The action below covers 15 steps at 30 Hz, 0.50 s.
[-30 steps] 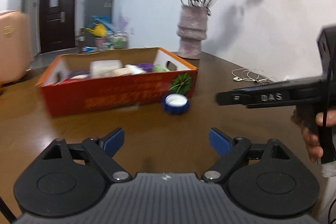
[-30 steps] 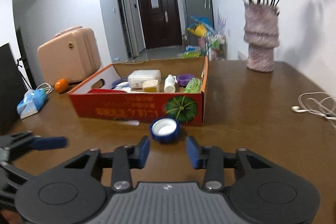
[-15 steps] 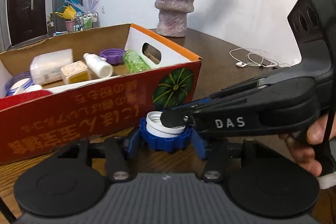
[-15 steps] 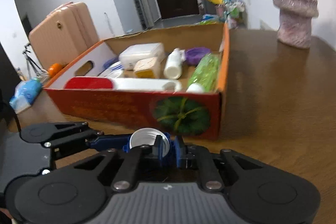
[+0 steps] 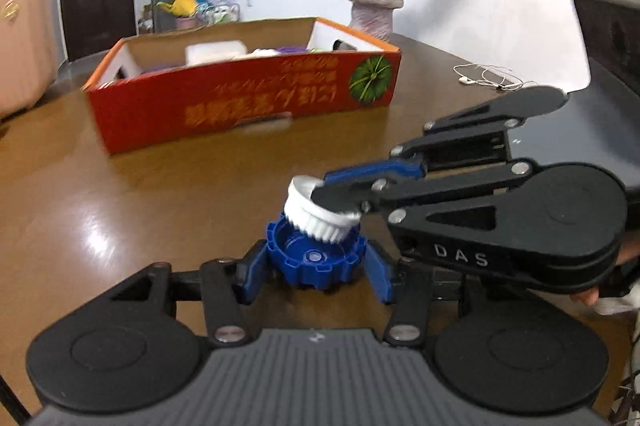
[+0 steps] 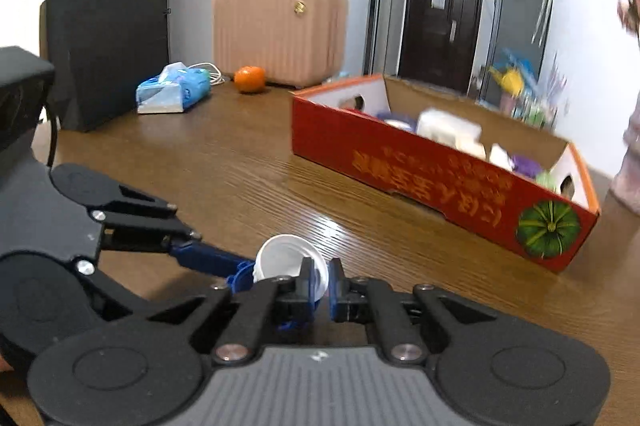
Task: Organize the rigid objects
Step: 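Grasp the blue cap with the left tool while the right tool grasps the white cap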
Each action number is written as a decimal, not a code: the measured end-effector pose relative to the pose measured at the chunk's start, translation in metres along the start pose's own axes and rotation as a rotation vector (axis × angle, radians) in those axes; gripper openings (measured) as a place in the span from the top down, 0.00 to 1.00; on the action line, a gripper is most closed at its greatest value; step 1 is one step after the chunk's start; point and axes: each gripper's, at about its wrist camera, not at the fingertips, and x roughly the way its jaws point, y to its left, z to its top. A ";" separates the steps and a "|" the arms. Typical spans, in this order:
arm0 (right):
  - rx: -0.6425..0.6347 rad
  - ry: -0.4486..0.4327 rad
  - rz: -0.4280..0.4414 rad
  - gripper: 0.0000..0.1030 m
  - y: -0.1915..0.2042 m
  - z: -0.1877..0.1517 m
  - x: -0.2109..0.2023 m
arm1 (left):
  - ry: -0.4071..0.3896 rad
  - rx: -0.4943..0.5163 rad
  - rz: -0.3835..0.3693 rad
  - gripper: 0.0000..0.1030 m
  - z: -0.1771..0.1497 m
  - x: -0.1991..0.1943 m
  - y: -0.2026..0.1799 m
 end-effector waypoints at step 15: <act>0.239 0.075 -0.165 0.88 -0.001 -0.032 -0.034 | -0.067 -0.067 0.158 0.48 -0.061 -0.077 0.020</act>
